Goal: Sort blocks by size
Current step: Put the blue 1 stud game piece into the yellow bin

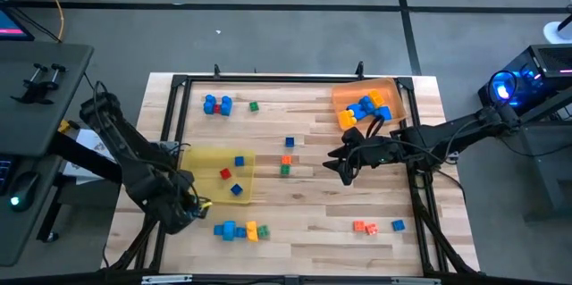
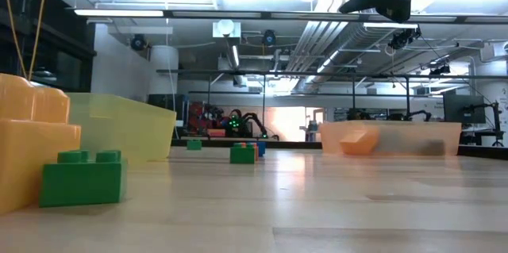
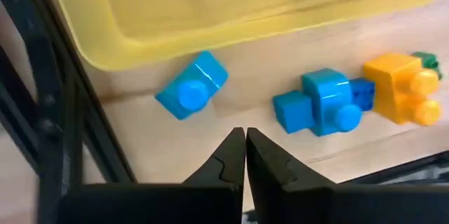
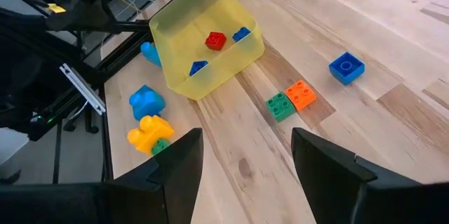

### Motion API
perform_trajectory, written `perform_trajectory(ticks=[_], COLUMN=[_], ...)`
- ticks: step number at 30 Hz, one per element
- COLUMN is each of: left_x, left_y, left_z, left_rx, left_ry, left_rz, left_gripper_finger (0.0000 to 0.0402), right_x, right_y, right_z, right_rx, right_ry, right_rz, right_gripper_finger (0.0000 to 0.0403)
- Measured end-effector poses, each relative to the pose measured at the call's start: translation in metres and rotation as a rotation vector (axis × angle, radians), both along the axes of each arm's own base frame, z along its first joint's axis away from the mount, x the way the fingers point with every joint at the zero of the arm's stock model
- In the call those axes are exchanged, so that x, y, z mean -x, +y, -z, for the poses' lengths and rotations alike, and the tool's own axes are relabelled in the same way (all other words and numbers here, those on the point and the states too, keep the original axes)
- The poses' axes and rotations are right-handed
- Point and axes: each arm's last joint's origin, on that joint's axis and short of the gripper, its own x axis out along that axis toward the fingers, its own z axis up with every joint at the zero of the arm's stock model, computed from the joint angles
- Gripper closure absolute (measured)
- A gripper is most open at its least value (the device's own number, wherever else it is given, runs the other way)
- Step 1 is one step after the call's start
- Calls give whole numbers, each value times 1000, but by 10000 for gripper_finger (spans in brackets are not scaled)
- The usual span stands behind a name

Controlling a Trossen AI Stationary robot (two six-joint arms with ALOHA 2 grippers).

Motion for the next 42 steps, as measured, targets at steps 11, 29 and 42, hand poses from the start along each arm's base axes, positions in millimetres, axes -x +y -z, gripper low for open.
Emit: perform_trajectory(ticks=[11,29,42], left_x=[-6,-37,-53], left_y=[-2,-3,-23], left_z=[20,85,93], left_rx=[-85,-30,121], left_ry=[86,344,173], left_rz=[618,741,759], left_gripper_finger=[267,135,135], right_x=[0,-3,-5], right_y=[-1,-19,-33], right_z=[0,1,1], right_rx=[42,-30,-50], right_ry=[2,9,14], right_rz=[22,96,120], right_gripper_finger=[192,192,192])
